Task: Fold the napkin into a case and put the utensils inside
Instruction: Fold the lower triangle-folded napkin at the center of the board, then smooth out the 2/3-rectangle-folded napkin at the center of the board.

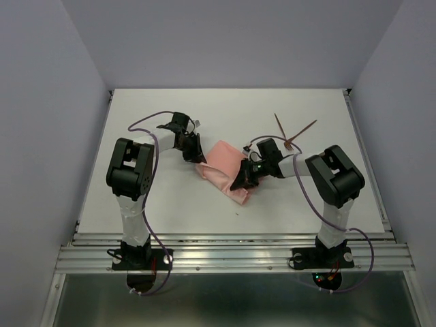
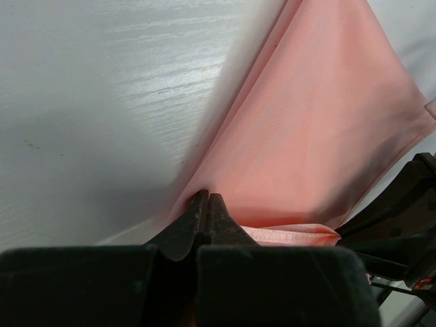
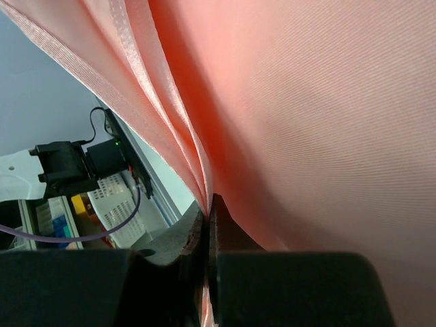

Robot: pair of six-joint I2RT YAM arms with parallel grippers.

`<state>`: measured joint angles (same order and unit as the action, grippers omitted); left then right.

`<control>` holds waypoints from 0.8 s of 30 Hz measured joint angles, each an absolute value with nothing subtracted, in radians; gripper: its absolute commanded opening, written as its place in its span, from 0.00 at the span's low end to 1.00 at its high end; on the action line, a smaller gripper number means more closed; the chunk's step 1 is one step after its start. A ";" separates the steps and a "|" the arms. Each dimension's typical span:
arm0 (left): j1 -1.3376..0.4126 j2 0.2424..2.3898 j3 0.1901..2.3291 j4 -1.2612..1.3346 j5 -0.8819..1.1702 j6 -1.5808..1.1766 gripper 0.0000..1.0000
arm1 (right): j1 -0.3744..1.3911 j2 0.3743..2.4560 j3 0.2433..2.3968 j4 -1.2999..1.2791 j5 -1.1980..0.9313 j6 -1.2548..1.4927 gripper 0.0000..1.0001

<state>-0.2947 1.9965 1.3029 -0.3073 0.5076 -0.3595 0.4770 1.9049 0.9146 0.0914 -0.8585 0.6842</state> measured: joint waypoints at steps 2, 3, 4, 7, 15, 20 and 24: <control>-0.295 1.996 1.304 -0.309 0.507 -0.358 0.00 | 0.474 1.919 0.915 0.093 -0.865 0.677 0.01; -0.295 1.996 1.304 -0.310 0.506 -0.356 0.00 | 0.472 1.925 0.915 0.093 -0.868 0.674 0.01; -0.295 1.996 1.305 -0.311 0.506 -0.356 0.00 | 0.470 1.928 0.915 0.093 -0.872 0.673 0.01; -0.295 1.996 1.309 -0.316 0.503 -0.353 0.00 | 0.463 1.939 0.917 0.094 -0.886 0.664 0.01; -0.290 1.973 1.320 -0.344 0.463 -0.348 0.00 | 0.453 1.978 0.927 0.102 -0.919 0.651 0.01; -0.273 1.864 1.330 -0.365 0.385 -0.349 0.06 | 0.451 1.991 0.929 0.115 -0.941 0.652 0.01; -0.257 1.758 1.338 -0.363 0.318 -0.349 0.04 | 0.451 2.003 0.933 0.121 -0.955 0.652 0.01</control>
<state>-0.2565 1.7580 1.3384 -0.3626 0.3176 -0.3492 0.4511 2.0026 0.9329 0.1207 -0.9546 0.6521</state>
